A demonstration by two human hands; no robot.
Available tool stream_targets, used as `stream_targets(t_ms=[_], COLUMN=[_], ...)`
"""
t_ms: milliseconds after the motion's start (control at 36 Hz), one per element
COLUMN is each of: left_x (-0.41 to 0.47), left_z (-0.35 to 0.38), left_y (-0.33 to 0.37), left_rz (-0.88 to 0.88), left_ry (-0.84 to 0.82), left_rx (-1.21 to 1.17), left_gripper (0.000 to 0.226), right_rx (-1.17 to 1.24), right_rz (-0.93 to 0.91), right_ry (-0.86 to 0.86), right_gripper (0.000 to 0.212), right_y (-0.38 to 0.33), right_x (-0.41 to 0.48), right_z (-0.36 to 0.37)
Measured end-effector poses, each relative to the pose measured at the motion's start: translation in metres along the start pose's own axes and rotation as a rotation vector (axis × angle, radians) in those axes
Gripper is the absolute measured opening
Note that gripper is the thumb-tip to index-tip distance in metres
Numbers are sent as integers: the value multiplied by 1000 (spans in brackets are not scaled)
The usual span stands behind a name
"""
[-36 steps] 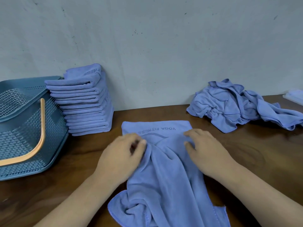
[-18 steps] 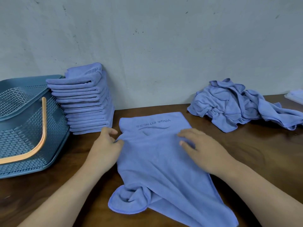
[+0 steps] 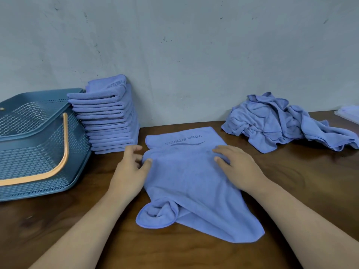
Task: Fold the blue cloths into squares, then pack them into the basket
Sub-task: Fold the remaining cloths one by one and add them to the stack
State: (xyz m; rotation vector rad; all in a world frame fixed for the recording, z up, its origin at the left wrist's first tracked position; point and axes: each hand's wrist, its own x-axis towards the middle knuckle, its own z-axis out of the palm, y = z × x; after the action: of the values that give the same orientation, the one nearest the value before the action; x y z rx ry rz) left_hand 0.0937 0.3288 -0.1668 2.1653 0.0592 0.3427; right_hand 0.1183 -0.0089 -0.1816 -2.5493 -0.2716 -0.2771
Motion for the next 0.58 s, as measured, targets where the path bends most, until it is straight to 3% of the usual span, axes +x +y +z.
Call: stream_targets(t_ms=[139, 250, 361, 417, 500, 583], left_x=[-36, -79, -123, -136, -144, -143], left_z=[-19, -40, -61, -65, -58, -50], left_y=[4, 6, 13, 12, 3, -4], left_rz=[-21, 91, 313, 377, 437, 445], left_ry=[0, -118, -272, -329, -327, -272], left_rx=[-100, -50, 64, 166, 331, 417], left_gripper=[28, 15, 7, 14, 22, 9], right_rx=[329, 423, 419, 389, 254, 20], right_rz=[-90, -98, -107, -139, -222, -246], right_ry=[39, 15, 10, 7, -32, -62], right_gripper=[25, 23, 17, 13, 31, 44], right_y=[-11, -23, -33, -35, -32, -30], right_x=[-36, -80, -128, -150, -178, -188], right_z=[-19, -29, -45, -53, -61, -55])
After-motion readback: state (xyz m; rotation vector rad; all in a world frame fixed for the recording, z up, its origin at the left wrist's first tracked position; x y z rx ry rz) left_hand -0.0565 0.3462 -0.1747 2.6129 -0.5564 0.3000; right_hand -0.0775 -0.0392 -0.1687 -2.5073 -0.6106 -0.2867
